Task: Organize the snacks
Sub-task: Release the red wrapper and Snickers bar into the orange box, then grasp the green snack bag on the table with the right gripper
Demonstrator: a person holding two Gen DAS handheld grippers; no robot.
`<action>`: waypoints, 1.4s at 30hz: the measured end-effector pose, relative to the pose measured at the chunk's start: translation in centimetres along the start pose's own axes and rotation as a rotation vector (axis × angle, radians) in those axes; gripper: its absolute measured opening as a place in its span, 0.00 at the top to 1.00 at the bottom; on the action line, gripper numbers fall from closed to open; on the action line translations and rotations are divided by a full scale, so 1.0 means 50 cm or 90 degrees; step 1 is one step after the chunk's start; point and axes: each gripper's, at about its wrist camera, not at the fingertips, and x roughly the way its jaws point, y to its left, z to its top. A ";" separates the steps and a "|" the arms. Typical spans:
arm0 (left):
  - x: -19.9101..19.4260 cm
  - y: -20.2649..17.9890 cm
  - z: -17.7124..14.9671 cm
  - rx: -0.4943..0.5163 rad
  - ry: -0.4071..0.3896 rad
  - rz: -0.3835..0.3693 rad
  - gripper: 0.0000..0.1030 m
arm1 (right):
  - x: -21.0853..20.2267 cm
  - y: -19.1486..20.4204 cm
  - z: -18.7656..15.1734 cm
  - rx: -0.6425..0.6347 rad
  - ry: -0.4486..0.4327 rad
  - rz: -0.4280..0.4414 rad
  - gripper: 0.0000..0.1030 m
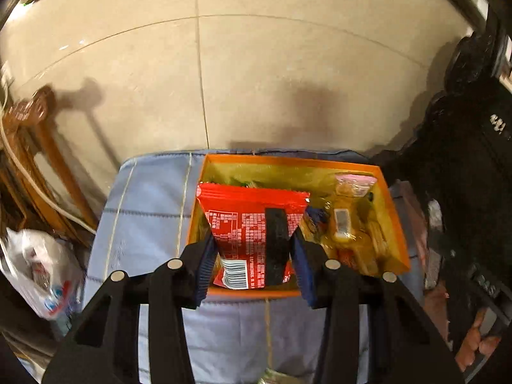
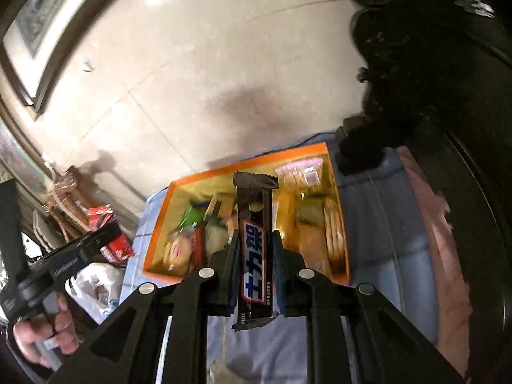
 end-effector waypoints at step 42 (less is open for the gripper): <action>-0.014 0.425 -0.618 -0.159 0.239 0.216 0.04 | 0.258 0.192 -0.486 0.196 0.298 -0.191 0.03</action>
